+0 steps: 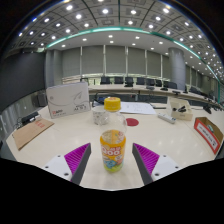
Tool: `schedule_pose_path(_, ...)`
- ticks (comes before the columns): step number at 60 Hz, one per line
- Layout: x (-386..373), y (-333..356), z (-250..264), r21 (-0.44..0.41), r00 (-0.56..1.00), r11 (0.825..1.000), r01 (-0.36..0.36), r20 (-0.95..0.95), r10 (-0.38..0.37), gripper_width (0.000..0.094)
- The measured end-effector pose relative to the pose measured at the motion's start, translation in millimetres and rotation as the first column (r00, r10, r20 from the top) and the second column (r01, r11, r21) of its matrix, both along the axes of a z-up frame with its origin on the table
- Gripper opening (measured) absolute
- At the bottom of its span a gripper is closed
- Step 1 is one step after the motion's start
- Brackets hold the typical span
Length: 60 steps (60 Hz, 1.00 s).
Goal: Pour water
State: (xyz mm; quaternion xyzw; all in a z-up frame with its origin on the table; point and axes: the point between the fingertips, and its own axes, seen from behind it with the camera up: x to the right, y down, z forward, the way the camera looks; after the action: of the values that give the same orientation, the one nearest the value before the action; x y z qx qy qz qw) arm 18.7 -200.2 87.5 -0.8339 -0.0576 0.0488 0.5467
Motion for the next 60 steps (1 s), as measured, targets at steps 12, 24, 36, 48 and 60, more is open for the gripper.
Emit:
schedule_pose_path(12,-0.2,44.4,-24.7,0.035,0.997,0.996,0.076,0.020,-0.077,0.0641)
schedule_pose_path(24,0.8,57.5,-22.2,0.067,0.993,0.993,0.096,0.056,-0.100,0.0428)
schedule_pose_path(36,-3.3,76.2,14.8,0.095,0.983,0.992,0.078,0.160,-0.092,0.0377)
schedule_pose_path(48,17.4,138.9,75.0,0.169,0.920,0.984,0.057,0.374,-0.118,0.0377)
schedule_pose_path(60,38.3,233.8,111.8,0.225,0.684,0.974,-0.025,0.714,-0.148,0.0375)
